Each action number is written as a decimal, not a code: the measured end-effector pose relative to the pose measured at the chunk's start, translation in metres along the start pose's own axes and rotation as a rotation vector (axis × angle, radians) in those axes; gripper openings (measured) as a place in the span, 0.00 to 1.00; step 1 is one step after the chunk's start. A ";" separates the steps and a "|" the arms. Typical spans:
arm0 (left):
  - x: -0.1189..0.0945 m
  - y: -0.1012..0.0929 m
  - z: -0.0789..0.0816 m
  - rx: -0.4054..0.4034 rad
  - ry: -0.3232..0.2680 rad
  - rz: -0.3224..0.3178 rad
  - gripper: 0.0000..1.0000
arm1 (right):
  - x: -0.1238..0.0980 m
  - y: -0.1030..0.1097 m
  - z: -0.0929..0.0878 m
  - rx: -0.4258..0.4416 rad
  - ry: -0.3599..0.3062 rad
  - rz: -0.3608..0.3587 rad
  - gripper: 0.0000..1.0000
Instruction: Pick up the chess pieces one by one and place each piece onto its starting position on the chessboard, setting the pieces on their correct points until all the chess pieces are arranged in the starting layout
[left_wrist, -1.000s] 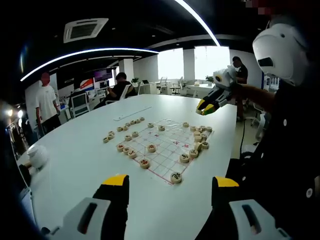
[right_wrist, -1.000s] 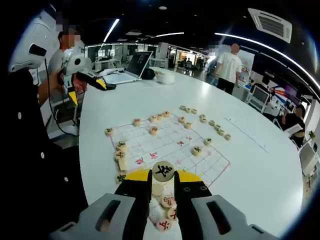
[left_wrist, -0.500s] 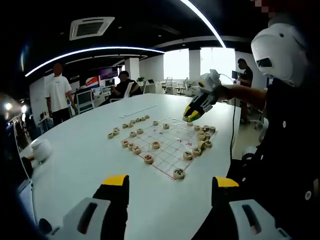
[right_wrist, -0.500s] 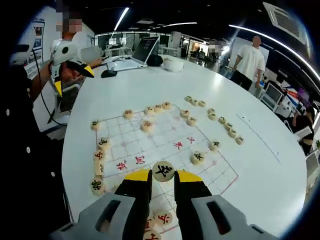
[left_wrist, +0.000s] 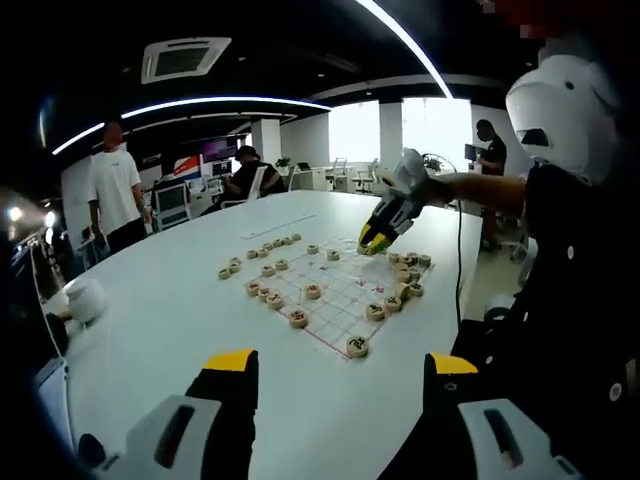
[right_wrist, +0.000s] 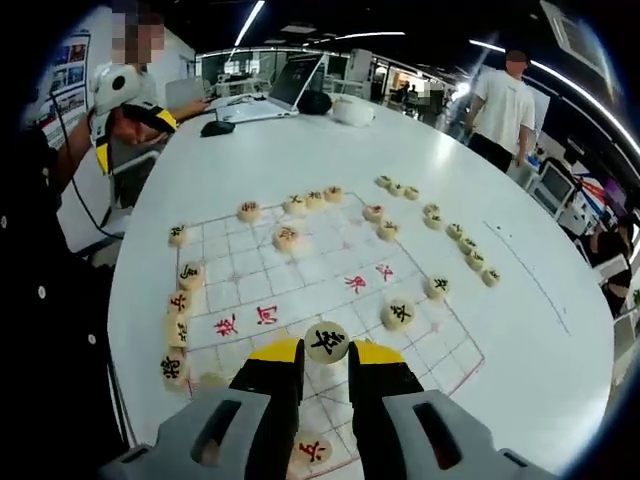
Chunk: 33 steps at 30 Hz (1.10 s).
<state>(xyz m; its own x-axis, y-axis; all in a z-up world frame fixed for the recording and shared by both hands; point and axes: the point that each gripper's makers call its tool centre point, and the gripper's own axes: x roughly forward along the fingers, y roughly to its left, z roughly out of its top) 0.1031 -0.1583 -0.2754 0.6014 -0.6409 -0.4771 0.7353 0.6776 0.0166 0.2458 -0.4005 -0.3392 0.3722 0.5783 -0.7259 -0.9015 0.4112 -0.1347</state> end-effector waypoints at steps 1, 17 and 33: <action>0.000 0.000 0.000 0.000 -0.002 0.001 0.67 | 0.002 0.000 -0.001 -0.001 0.009 0.002 0.19; -0.003 0.002 -0.004 -0.016 0.006 0.010 0.67 | 0.023 -0.005 -0.014 0.029 0.051 0.037 0.19; -0.005 0.004 -0.006 -0.023 0.006 0.020 0.67 | 0.022 -0.008 -0.013 0.052 0.035 0.041 0.31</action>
<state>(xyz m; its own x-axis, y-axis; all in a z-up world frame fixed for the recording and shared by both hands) 0.1011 -0.1506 -0.2778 0.6137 -0.6251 -0.4823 0.7158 0.6983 0.0058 0.2584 -0.3997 -0.3629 0.3260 0.5710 -0.7534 -0.9031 0.4238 -0.0696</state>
